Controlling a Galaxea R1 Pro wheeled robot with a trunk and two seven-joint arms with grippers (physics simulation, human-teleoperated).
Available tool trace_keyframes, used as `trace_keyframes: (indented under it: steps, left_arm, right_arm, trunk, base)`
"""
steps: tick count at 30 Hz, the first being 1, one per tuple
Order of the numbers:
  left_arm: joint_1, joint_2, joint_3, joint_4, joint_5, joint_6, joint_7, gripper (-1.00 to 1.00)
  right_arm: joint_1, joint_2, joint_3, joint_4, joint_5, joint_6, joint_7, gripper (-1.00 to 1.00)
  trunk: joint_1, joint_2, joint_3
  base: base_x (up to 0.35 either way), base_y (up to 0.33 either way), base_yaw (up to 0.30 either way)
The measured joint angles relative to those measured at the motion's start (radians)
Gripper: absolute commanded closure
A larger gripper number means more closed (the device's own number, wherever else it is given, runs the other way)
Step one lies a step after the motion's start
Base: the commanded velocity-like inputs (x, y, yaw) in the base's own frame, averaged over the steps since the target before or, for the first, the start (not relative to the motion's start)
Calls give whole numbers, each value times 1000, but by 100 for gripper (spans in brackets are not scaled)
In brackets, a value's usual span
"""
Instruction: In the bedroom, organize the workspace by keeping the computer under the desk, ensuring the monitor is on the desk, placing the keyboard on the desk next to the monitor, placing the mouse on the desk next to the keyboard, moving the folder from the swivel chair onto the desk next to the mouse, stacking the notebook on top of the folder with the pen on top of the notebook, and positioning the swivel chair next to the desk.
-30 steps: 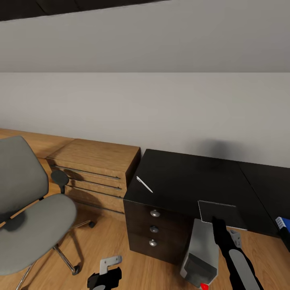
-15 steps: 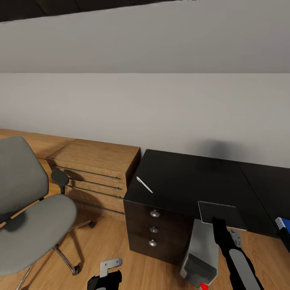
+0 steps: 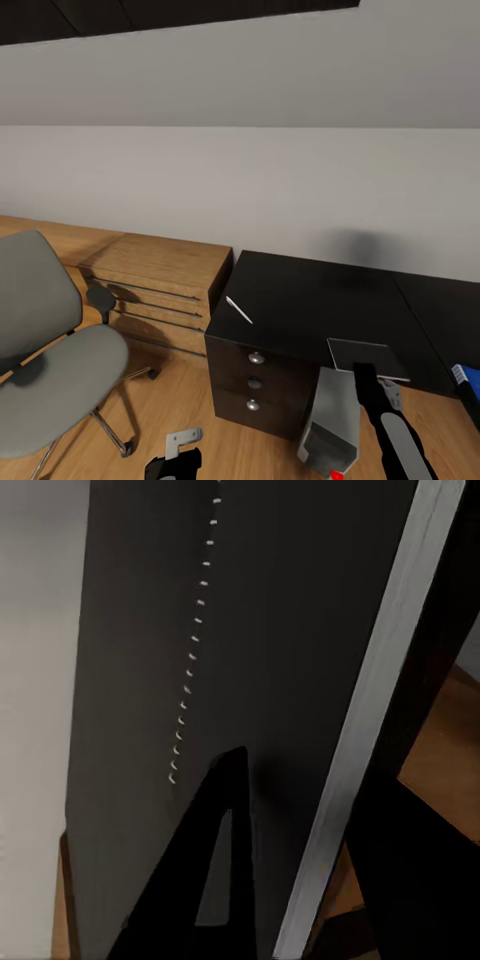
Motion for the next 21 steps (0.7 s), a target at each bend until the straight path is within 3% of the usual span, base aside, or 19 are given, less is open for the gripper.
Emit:
trace_keyframes:
  steps: [18,21]
  left_arm:
    - [0,0,0,2,0,-12,2,-100]
    - [0,0,0,2,0,-28,2,-100]
  right_arm:
    - [0,-1,-7,-58,1,1,-6,100]
    - [0,-1,-27,-81,1,2,-7,100]
  trunk:
    - [-69,126,56]
    - [-81,147,66]
  base:
    - [0,0,0]
    - [0,0,0]
